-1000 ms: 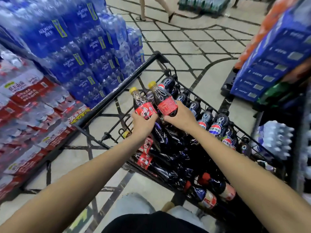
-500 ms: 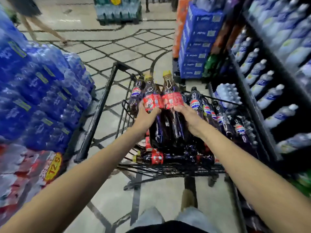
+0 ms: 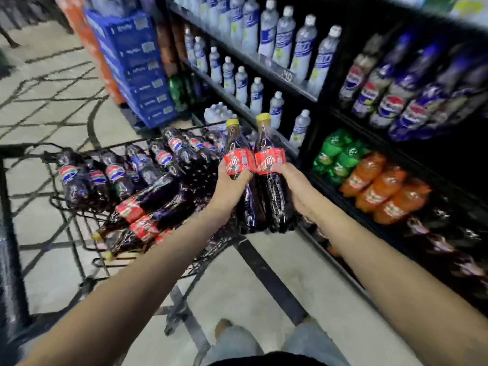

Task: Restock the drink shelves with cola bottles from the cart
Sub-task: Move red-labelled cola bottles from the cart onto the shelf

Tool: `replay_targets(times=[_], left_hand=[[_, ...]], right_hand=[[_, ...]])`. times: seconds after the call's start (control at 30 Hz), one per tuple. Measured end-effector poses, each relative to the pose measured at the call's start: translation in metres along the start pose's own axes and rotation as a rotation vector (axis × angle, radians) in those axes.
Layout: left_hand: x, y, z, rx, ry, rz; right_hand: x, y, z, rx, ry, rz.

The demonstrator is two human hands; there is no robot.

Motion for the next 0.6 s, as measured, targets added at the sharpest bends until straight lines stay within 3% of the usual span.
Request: replay_targets(times=[0.13, 0.47, 0.6], left_hand=[[-0.006, -0.015, 0.086, 0.199, -0.012, 0.03], [-0.001, -0.078, 0.311, 0.51, -0.139, -0.193], [0.001, -0.102, 0.387, 0.622, -0.16, -0.184]], right_hand=[[-0.01, -0.03, -0.087, -0.195, -0.004, -0.063], [-0.036, -0.119, -0.299, -0.47, 0.135, -0.085], [-0.048, -0.144, -0.372, -0.57, 0.176, -0.079]])
Point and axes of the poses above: each hand's wrist, its own y-axis towards the middle knuckle, its own z-axis out of the palm, x = y × z, the point moved 3 cm from there along y, towards the middle knuckle, and after that the axes turned 10 degrees about z, right-handed, at the moved point
